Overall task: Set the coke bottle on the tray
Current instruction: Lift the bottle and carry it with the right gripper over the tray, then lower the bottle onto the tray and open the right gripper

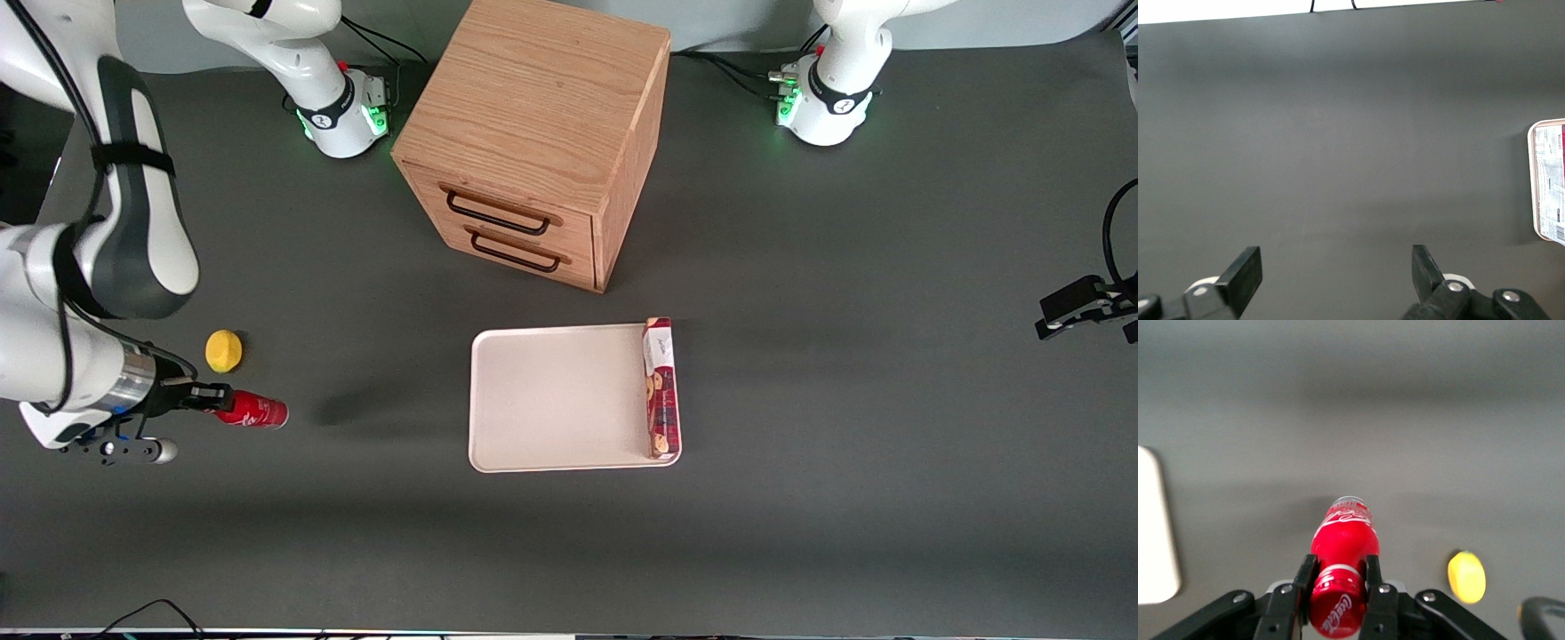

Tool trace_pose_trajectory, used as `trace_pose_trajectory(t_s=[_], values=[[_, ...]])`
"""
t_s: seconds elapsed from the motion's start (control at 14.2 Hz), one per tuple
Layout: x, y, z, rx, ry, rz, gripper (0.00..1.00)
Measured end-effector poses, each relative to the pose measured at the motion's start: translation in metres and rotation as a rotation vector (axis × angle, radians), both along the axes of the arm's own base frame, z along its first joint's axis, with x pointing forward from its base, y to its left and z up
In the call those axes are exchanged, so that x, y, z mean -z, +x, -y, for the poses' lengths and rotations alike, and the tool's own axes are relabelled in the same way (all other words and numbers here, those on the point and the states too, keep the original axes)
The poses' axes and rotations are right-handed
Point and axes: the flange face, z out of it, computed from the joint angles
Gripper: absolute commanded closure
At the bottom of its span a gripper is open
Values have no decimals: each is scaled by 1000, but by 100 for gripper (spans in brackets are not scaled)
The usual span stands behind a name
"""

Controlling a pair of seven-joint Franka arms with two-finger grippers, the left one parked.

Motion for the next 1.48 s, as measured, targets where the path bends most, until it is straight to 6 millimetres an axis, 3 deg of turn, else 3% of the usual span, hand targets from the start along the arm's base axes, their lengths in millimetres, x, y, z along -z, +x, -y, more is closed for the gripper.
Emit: trace_pose_trajectory(t_s=[0.14, 0.28, 0.42, 0.56, 0.92, 1.34, 1.41, 1.48], values=[[-31, -6, -51, 33, 10, -17, 100], [-37, -15, -109, 100, 15, -31, 100], [-17, -23, -162, 192, 20, -67, 100], [21, -27, -200, 288, 17, -125, 100], [93, -24, -261, 453, 39, -133, 100], [124, -36, -306, 511, 17, -98, 100], [134, -39, -310, 512, 8, -90, 62], [143, -42, -313, 515, 0, -87, 1]])
